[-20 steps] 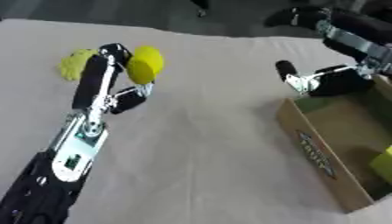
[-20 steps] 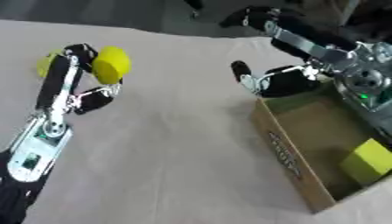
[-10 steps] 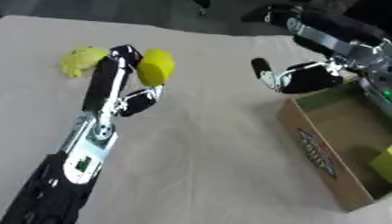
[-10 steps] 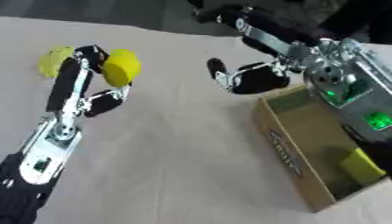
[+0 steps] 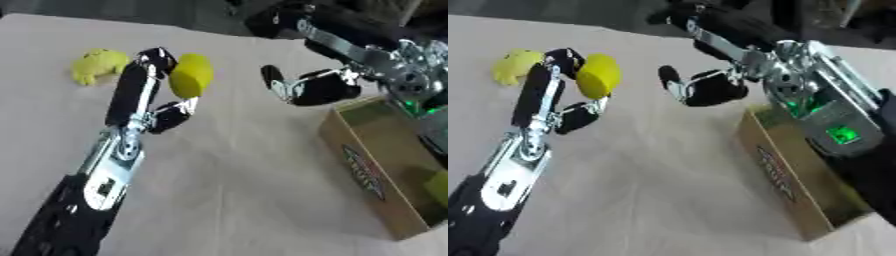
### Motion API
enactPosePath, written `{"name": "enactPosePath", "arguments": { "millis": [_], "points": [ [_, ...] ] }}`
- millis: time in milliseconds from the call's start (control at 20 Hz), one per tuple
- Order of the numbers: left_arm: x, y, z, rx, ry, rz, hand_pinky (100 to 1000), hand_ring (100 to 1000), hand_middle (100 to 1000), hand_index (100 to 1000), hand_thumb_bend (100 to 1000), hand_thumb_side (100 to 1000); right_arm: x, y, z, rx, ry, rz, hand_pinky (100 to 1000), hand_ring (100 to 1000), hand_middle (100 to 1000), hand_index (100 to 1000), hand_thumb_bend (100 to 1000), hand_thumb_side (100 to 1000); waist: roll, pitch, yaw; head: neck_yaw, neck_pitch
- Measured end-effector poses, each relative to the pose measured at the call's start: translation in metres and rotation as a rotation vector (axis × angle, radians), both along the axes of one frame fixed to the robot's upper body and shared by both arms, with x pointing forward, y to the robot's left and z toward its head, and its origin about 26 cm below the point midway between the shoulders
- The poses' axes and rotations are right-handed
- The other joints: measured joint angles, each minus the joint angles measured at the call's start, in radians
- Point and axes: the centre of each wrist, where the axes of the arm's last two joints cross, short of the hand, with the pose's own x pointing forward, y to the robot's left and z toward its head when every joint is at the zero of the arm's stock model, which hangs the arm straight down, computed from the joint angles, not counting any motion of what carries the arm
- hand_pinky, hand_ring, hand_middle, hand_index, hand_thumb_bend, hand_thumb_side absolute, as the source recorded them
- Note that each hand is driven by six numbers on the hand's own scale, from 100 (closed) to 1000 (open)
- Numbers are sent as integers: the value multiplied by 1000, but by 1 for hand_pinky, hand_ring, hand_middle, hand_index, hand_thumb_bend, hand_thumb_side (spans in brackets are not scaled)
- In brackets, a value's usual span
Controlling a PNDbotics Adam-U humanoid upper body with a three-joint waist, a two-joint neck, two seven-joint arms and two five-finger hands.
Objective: Pick up the objects with one hand, pass them to the other hand, and then place them into the box on the other side of the table.
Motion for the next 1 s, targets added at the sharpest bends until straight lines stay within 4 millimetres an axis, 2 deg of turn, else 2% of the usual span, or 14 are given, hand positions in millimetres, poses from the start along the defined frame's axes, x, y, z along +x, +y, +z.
{"name": "enactPosePath", "arguments": {
  "millis": [450, 600, 650, 700, 750, 850, 1000],
  "points": [
    [-6, -20, 10, -9, -59, -62, 548, 550, 508, 475, 100, 100, 13, 10, -7, -17, -1, 2, 920, 935, 907, 967, 100, 293, -1, 2, 15, -21, -1],
    [-7, -23, 10, -11, -65, -69, 548, 550, 508, 474, 100, 100, 16, 10, -9, -22, -1, 3, 919, 932, 904, 965, 100, 387, -1, 5, 16, -21, -1],
    [-7, -23, 10, -11, -65, -69, 548, 550, 507, 474, 100, 100, 16, 10, -9, -26, 1, 5, 919, 932, 904, 966, 100, 394, -1, 5, 16, -21, -1],
    [-7, -23, 10, -11, -65, -69, 547, 550, 507, 474, 100, 100, 16, 10, -9, -31, 2, 8, 922, 934, 910, 970, 100, 448, 0, 6, 15, -21, -2],
    [-7, -23, 10, -11, -65, -68, 547, 550, 507, 474, 100, 100, 16, 10, -10, -36, 4, 12, 922, 934, 910, 971, 100, 450, 0, 6, 15, -21, -2],
    [-6, -23, 9, -12, -64, -65, 546, 549, 507, 473, 100, 100, 16, 10, -10, -43, 11, 21, 924, 933, 912, 973, 172, 501, 0, 6, 14, -20, -8],
    [-5, -22, 9, -15, -61, -58, 546, 550, 507, 474, 103, 100, 16, 9, -10, -43, 28, 41, 927, 933, 911, 964, 156, 536, 2, 7, 12, -19, -21]
  ]
}}
